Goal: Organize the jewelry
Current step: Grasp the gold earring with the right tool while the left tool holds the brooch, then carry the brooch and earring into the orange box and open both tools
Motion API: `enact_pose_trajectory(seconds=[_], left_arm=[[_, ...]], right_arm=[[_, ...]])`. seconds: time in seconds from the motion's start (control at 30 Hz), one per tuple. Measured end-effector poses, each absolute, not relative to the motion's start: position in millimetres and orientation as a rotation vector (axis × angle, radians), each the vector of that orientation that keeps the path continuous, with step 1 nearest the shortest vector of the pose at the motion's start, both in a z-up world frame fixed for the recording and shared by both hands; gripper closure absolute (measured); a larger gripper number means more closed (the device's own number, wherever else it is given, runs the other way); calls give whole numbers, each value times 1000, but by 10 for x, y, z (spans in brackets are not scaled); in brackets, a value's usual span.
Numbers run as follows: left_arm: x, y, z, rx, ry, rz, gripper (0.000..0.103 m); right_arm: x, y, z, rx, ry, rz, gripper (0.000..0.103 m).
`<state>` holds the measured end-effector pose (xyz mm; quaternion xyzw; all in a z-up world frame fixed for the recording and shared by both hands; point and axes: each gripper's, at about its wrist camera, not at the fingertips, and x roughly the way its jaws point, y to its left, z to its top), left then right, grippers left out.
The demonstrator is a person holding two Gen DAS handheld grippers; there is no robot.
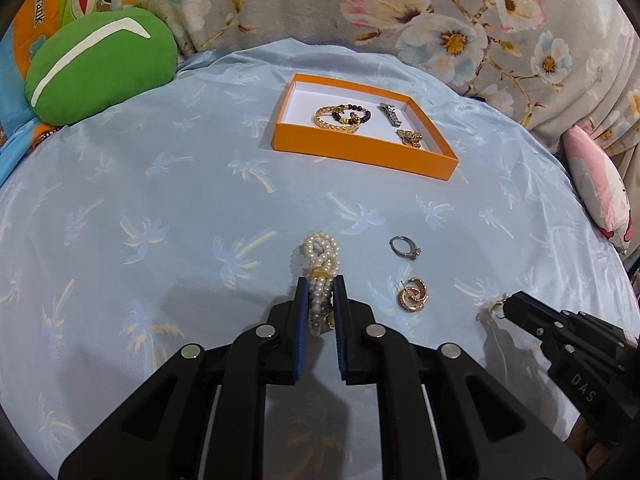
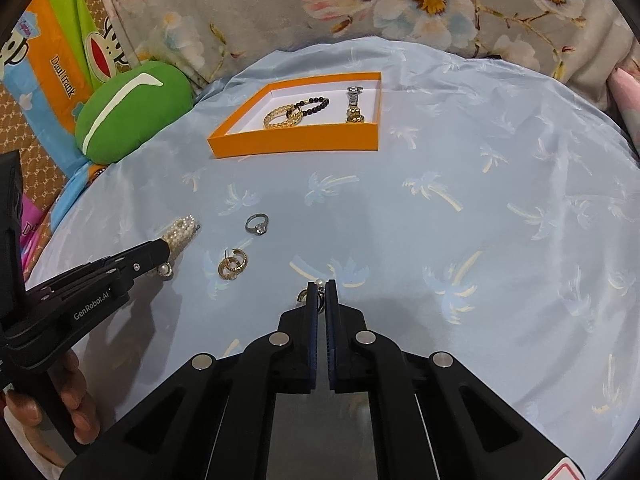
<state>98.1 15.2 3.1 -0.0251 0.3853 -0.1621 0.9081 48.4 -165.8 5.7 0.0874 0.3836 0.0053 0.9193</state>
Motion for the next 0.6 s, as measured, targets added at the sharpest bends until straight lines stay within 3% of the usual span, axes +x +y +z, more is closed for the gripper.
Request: enact_pose_trajectory(seconds=[0.6], left_arm=[[1660,-36,603,-42,688,-348,92]], right_arm=[[1372,-1861,762,169,644,46,100]])
